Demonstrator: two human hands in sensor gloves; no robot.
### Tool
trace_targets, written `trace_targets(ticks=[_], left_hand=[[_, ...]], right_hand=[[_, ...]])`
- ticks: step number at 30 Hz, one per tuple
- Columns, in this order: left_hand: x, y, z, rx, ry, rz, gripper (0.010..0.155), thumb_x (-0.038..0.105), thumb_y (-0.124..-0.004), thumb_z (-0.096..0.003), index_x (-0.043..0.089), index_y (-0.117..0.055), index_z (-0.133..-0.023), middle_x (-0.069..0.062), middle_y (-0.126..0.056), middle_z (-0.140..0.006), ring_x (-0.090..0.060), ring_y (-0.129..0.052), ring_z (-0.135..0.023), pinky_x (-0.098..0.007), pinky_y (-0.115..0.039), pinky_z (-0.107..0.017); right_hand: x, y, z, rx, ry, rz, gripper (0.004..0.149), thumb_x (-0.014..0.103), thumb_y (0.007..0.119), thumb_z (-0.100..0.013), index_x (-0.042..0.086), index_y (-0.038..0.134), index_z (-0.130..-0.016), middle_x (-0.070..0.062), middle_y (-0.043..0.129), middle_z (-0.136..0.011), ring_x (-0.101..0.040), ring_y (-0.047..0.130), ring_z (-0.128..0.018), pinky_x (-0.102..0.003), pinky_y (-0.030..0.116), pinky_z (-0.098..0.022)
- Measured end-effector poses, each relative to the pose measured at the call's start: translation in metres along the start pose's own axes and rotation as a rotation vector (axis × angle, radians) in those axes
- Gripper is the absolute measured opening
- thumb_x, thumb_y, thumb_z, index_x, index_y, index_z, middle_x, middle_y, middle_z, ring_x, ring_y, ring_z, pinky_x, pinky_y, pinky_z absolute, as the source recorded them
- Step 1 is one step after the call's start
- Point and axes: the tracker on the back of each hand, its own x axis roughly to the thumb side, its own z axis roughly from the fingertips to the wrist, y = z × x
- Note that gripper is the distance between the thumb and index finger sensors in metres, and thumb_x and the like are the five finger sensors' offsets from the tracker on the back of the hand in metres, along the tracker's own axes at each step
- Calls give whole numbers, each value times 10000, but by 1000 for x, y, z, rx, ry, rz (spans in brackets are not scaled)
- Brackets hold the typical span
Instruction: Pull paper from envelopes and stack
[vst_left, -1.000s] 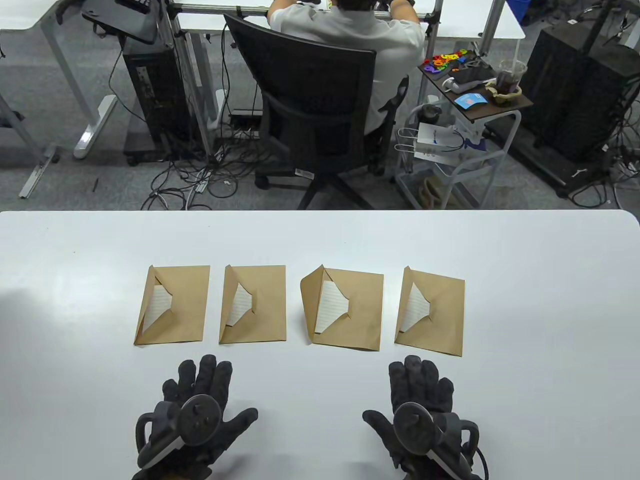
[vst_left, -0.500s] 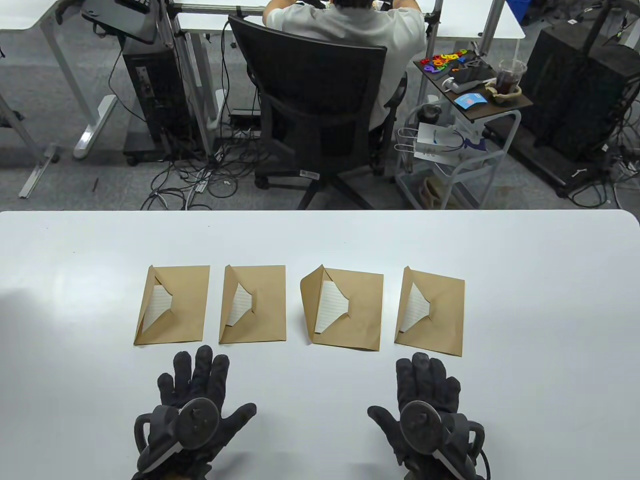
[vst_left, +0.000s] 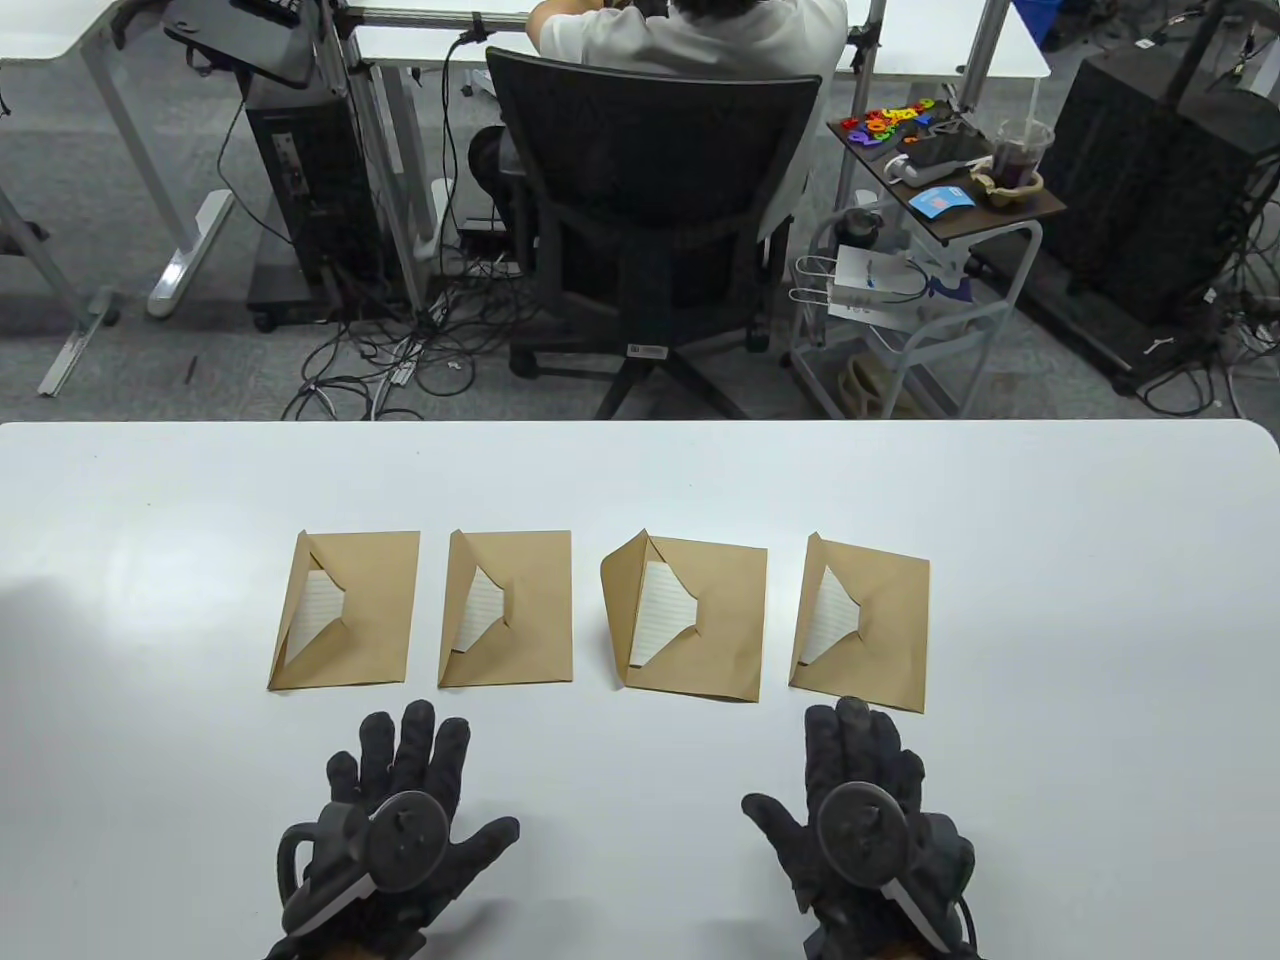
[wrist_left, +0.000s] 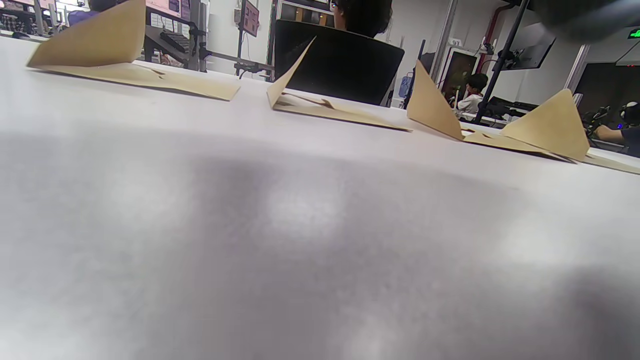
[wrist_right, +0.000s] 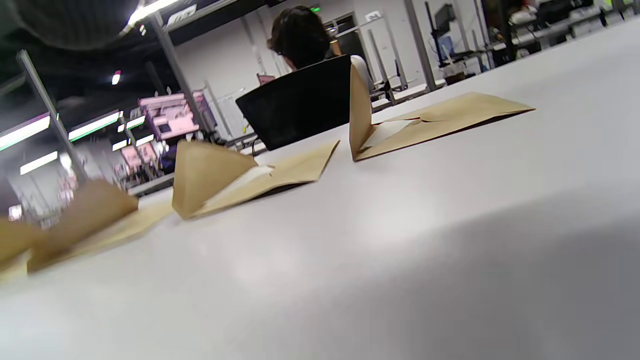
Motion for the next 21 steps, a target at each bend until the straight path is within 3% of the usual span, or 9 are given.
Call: trace_targets(ticks=[10,16,21], left_hand=[[4,2,1,3,-27,13,1021,821,-639,-471,225,-260,-1208,-116,-206,-1243,-535,-182,-1121,-759,-253,-713],[8,1,1,3,-42,9,1016,818,-640,-474,223,-269,-1209,-114,-218,-1244,-532,-190,-1124,-759,-257,-714],[9,0,1,-5,-49,10,1016,816,-643,-474,219,-276,-1209,-116,-234,-1245,-532,-193,-1124,-759,-257,-713]], right_hand=[[-36,-59,-58,-63,298,-390,923,639,727,-351,221,350,-1082,-102,273,-1173,-447,291,-1087,-667,328,-744],[-64,-38,-102,18,580,-464,889,586,743,-378,191,348,-1070,-132,331,-1157,-476,413,-1060,-660,421,-727],[-68,-14,-124,0,793,-243,912,553,815,-377,137,374,-1059,-201,402,-1125,-515,528,-1005,-659,540,-673]])
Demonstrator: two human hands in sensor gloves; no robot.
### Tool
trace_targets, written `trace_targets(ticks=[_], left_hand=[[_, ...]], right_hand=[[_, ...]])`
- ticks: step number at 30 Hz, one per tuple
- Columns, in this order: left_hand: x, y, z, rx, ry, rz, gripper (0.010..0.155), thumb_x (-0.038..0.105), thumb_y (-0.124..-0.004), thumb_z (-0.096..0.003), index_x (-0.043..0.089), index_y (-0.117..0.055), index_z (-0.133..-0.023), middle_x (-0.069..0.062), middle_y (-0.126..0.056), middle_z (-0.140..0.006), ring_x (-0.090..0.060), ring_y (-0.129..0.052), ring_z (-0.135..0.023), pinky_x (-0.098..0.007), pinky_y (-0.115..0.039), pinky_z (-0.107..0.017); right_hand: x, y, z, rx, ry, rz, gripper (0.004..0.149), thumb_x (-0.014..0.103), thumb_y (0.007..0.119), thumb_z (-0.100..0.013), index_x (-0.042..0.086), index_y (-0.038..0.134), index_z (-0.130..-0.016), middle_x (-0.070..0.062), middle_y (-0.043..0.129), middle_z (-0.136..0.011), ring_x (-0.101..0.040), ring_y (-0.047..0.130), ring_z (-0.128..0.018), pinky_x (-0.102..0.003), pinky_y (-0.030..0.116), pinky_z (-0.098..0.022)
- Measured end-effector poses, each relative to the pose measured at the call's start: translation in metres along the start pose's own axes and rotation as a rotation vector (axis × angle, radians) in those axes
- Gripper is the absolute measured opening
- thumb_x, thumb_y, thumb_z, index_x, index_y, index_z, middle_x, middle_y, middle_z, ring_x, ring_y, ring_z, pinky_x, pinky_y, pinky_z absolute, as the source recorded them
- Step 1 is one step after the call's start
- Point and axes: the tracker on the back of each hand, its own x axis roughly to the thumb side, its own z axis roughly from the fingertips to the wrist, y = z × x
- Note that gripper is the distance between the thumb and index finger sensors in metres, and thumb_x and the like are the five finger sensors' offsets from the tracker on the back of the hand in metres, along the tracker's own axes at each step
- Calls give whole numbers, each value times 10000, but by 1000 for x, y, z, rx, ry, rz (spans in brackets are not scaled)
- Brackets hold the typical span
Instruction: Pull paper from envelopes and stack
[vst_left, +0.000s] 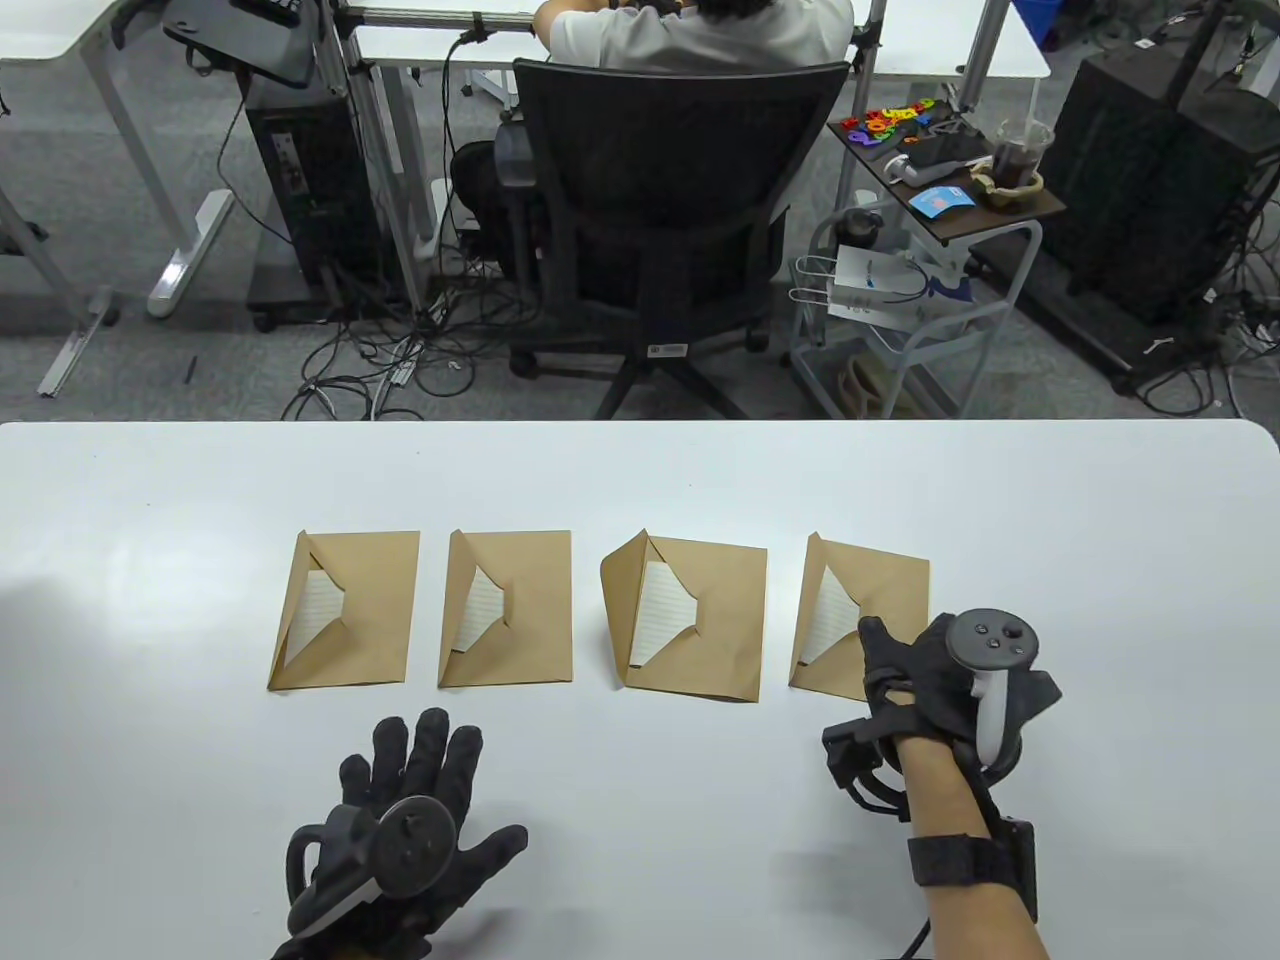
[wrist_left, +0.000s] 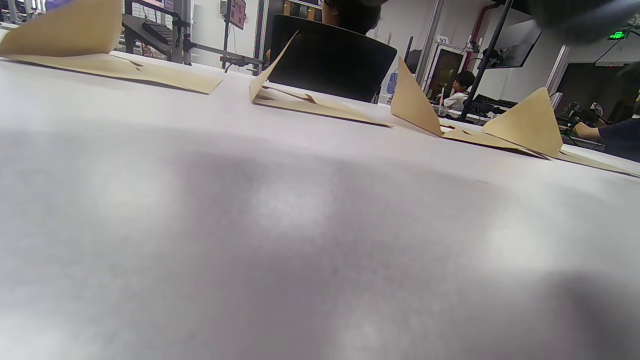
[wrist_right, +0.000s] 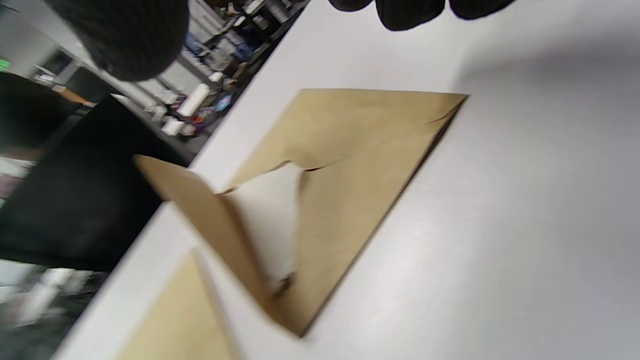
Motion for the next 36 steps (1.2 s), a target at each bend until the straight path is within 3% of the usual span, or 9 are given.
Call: trace_targets(ticks=[6,8,10,15,22,30,36], left_hand=[[-1,0,0,-2,3,5,1008,811,-647,-476,220,-287,-1209,-116,-254,-1247,-532,-208,-1126,-757,-261,-715],[-2,-1,0,-8,3,4,1006,809,-648,-476,219,-291,-1209,-118,-259,-1247,-531,-213,-1126,-757,-262,-714],[-3,-1,0,-10,5,4,1009,809,-649,-475,215,-296,-1209,-118,-268,-1247,-536,-220,-1125,-758,-264,-714],[-4,-3,-2,-30,6,17,1006,807,-650,-476,211,-305,-1208,-120,-280,-1247,-534,-228,-1127,-758,-265,-714],[0,-2,-1,-29,-12,19,1002,803,-654,-477,211,-311,-1209,-118,-287,-1248,-532,-233,-1128,-758,-266,-715],[-1,-1,-1,-30,-12,26,998,799,-658,-480,210,-315,-1209,-118,-292,-1248,-533,-234,-1128,-758,-271,-714],[-2,0,0,-26,-2,36,996,797,-661,-479,209,-319,-1208,-119,-294,-1247,-532,-236,-1129,-757,-272,-716]], right_hand=[[5,34,-15,-72,138,282,1037,576,914,-295,109,382,-1054,-228,420,-1110,-534,528,-953,-638,575,-647],[4,42,-19,-92,160,335,1089,564,957,-264,106,361,-1052,-221,441,-1101,-509,499,-935,-624,576,-644],[6,44,-19,-166,131,406,1107,542,984,-230,87,391,-1047,-235,496,-1079,-493,582,-894,-616,629,-617],[13,41,-21,-190,154,343,1095,416,1060,-195,49,457,-1032,-260,618,-1020,-472,752,-785,-612,722,-560],[11,31,-30,-212,215,333,1070,367,1098,-150,55,552,-1015,-211,790,-917,-323,936,-565,-622,760,-535],[-5,22,-44,-114,280,165,850,305,1109,-170,175,742,-925,-26,934,-647,-251,976,-393,-633,705,-546],[-8,23,-45,-42,250,133,551,262,1069,-241,248,882,-760,4,947,-564,-238,956,-358,-645,631,-572]])
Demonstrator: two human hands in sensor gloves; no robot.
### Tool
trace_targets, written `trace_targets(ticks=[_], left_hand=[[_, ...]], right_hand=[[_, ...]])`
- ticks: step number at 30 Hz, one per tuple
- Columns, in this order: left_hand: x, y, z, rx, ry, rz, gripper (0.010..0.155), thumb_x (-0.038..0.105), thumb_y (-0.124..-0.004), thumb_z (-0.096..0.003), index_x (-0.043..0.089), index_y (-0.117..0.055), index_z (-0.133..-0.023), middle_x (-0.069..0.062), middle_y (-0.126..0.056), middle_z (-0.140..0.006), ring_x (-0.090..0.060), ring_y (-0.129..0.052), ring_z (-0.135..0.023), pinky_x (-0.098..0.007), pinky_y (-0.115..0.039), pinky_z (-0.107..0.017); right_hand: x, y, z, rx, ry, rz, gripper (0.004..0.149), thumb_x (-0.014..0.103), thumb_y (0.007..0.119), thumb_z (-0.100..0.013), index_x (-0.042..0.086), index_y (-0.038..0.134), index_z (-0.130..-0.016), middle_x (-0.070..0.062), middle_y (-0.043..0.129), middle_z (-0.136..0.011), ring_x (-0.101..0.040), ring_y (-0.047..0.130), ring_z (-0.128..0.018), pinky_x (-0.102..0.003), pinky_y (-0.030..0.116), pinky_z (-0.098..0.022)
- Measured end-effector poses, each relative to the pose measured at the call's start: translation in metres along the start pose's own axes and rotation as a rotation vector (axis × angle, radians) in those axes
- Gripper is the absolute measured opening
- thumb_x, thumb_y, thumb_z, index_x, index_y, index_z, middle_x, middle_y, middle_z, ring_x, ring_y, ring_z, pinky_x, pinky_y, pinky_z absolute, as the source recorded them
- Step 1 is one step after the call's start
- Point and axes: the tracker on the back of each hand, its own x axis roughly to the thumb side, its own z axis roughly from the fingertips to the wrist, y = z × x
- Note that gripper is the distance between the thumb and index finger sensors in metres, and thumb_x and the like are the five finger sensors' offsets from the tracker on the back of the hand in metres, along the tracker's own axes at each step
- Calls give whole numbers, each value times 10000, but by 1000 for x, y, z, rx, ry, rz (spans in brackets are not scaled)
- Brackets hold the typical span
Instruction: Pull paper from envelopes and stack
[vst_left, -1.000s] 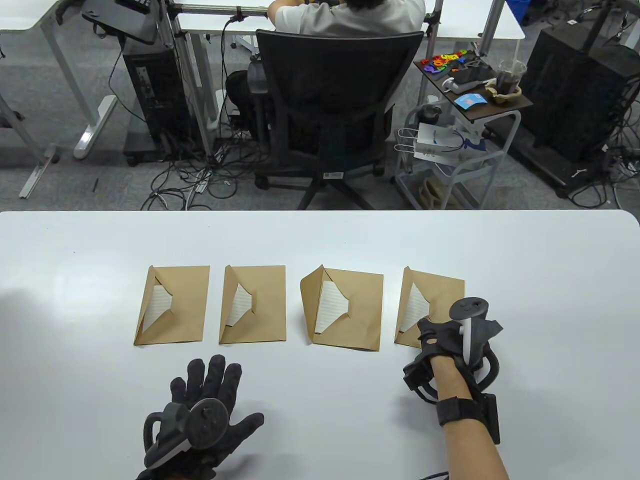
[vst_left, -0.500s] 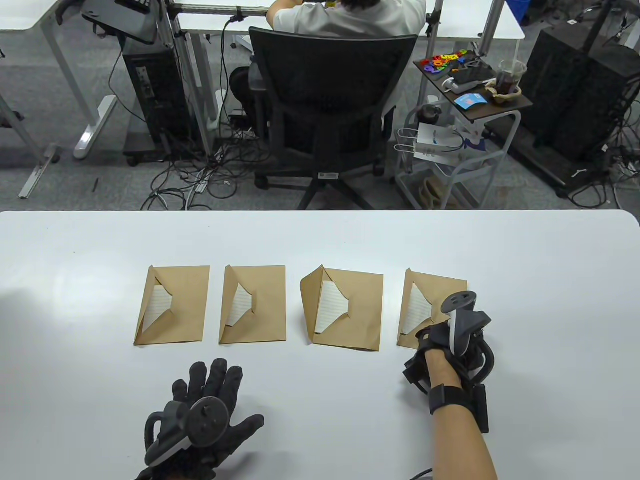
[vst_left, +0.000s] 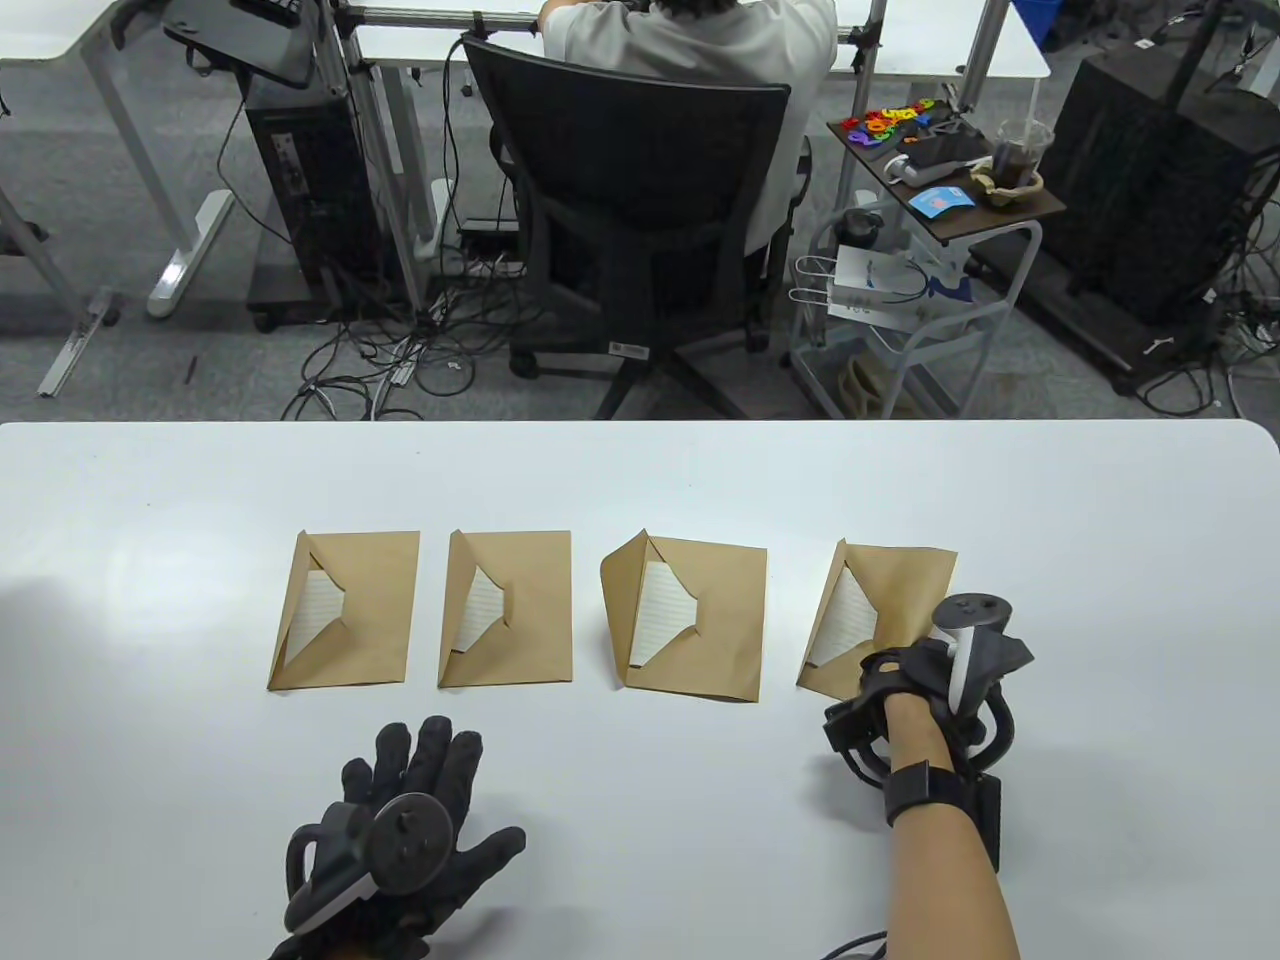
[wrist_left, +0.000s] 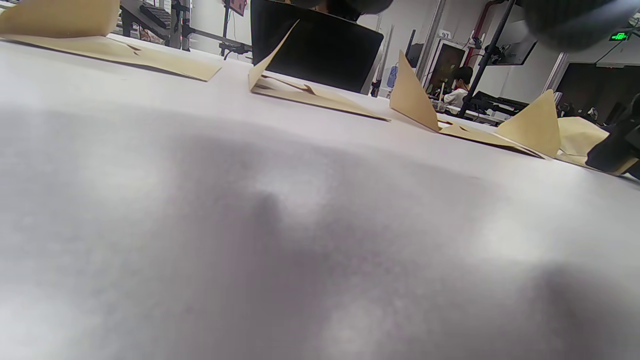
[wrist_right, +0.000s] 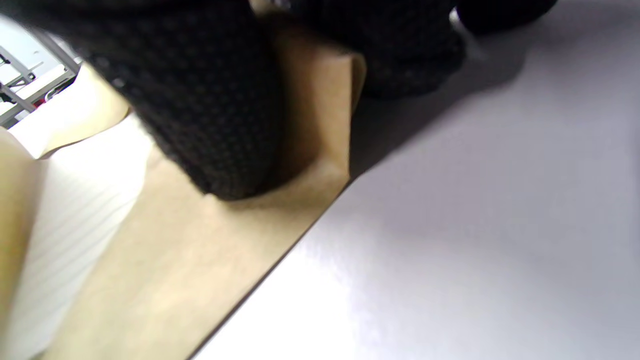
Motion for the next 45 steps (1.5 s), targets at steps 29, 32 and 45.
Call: trace_targets(ticks=[29,32,45], left_hand=[[7,1,3,60,-65,27,964,777,-667,-483,193,-391,-1199,-90,-369,-1244,-521,-302,-1138,-754,-318,-725],[13,4,6,83,-99,34,951,767,-669,-486,195,-398,-1196,-88,-372,-1243,-520,-312,-1139,-751,-329,-728],[71,13,41,353,-594,7,814,675,-698,-501,235,-497,-1156,-46,-508,-1206,-346,-874,-959,-577,-763,-668]], right_hand=[[-62,-52,60,-34,-526,-516,413,346,983,-296,248,906,-690,-68,1099,-542,-227,1149,-298,-450,937,-280],[-65,-51,79,12,-566,-571,398,310,948,-336,235,895,-723,-83,1094,-558,-229,1151,-306,-441,939,-284],[-57,3,179,180,-936,-448,407,340,837,-408,227,825,-800,-58,1070,-593,-202,1141,-259,-413,941,-249]])
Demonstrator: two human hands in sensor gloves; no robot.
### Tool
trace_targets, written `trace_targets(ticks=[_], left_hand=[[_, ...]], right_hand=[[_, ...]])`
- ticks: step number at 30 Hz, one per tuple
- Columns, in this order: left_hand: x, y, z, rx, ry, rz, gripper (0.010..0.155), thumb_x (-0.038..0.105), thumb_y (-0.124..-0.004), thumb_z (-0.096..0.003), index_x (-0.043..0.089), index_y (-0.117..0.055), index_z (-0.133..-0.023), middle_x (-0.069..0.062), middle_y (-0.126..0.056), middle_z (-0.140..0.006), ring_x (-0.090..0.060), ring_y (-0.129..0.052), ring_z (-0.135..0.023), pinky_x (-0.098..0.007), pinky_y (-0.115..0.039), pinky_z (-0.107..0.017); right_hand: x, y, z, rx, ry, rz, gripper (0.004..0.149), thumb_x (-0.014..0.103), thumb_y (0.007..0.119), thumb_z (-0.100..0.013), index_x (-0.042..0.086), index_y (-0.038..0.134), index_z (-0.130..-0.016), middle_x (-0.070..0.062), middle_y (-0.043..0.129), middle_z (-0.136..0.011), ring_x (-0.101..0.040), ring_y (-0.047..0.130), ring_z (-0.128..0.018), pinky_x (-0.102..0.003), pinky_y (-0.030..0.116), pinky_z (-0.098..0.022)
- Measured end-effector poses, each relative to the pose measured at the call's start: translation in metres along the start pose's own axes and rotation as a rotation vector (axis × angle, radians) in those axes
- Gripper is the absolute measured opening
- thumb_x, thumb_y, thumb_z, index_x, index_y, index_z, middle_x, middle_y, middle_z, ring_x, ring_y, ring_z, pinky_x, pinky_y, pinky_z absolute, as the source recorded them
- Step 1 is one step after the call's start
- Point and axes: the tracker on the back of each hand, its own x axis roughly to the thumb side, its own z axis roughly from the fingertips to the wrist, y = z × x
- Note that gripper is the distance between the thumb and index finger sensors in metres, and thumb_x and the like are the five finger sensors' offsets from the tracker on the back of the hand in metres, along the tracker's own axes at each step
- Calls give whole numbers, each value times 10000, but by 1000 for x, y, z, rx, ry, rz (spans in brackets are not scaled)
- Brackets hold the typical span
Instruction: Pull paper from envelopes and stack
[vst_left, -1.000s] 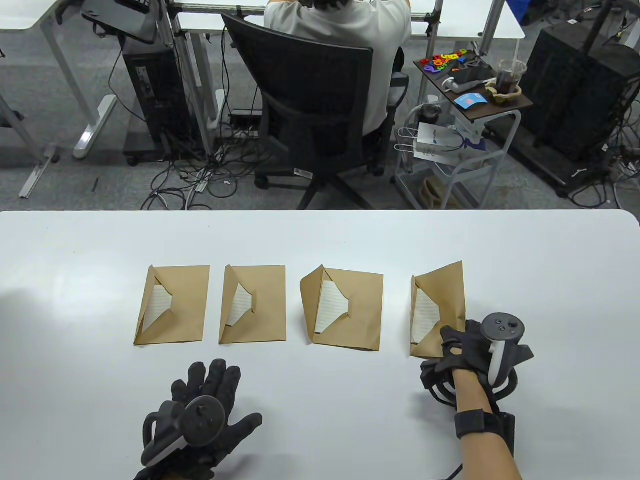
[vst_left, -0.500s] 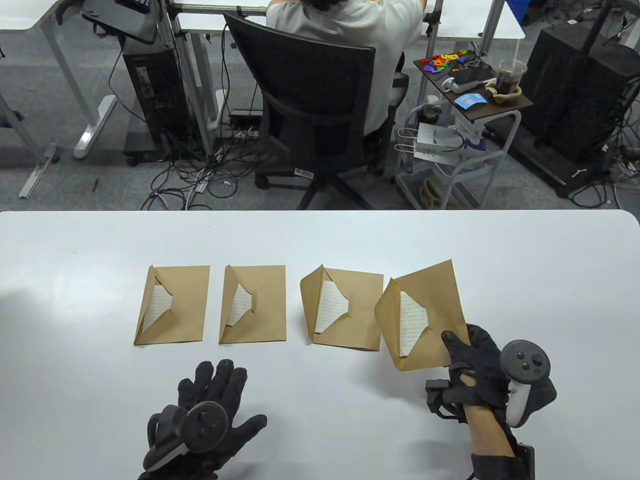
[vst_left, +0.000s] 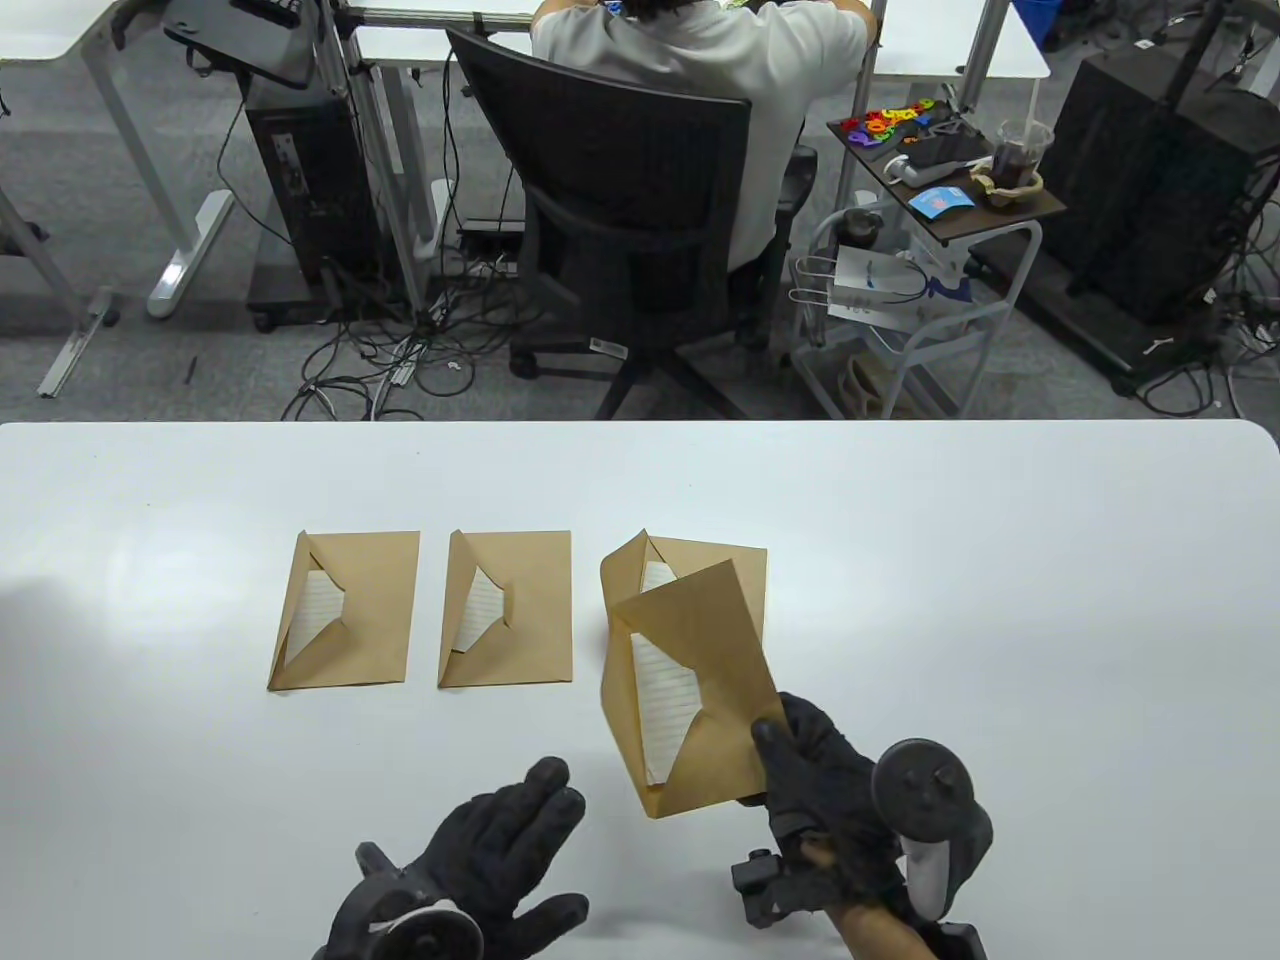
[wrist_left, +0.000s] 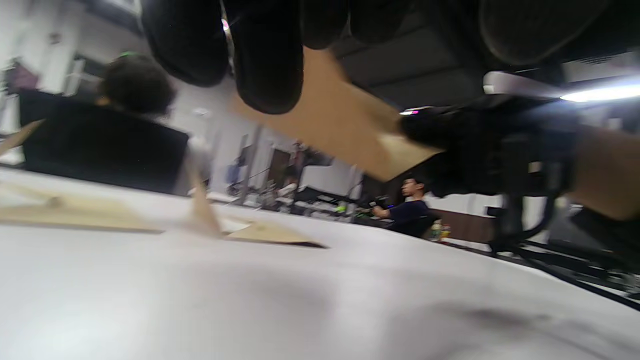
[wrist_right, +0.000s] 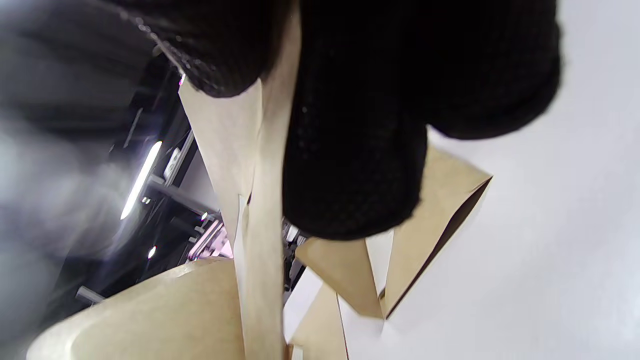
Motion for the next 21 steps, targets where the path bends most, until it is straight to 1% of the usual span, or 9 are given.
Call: trace_targets(ticks=[2,5,7,8,13,17,21], left_hand=[[11,1,0,25,-63,0,786,666,-696,-503,249,-523,-1147,-33,-549,-1193,-303,-942,-901,-522,-824,-624],[17,-1,-1,2,-53,35,792,666,-697,-504,245,-519,-1150,-39,-544,-1194,-308,-975,-862,-503,-852,-589],[14,-4,-2,-15,-1,86,812,670,-694,-506,223,-504,-1156,-87,-538,-1189,-311,-990,-840,-491,-867,-565],[9,-6,-2,-42,49,119,825,673,-690,-508,209,-488,-1159,-108,-528,-1186,-313,-996,-830,-484,-875,-553],[-17,-13,0,-70,237,294,856,675,-681,-521,158,-449,-1162,-160,-538,-1164,-313,-1041,-748,-446,-909,-488],[-29,-18,2,-70,333,477,868,670,-674,-531,134,-414,-1162,-166,-540,-1156,-298,-1060,-711,-420,-921,-466],[-34,-21,3,-62,388,660,881,656,-664,-549,113,-342,-1163,-161,-505,-1163,-286,-1044,-735,-419,-912,-488]], right_hand=[[3,10,7,15,-41,51,411,345,825,-412,227,817,-806,-54,1065,-604,-198,1141,-269,-412,942,-255],[3,22,14,54,-67,81,417,347,803,-421,220,802,-818,-53,1058,-618,-197,1142,-285,-412,942,-265],[3,26,17,80,-68,70,419,346,793,-424,218,796,-823,-54,1054,-626,-199,1142,-293,-412,941,-271],[3,27,18,88,-66,58,420,346,790,-425,218,794,-825,-54,1053,-629,-197,1142,-297,-414,941,-273],[3,24,21,100,-53,-32,424,347,772,-431,224,776,-836,-49,1043,-646,-195,1142,-320,-411,942,-289],[1,24,25,132,-30,-128,423,347,769,-431,232,768,-837,-44,1037,-656,-192,1140,-339,-411,939,-308],[1,27,29,143,-79,-169,420,352,764,-428,249,760,-835,-37,1031,-664,-187,1139,-355,-406,939,-323]])
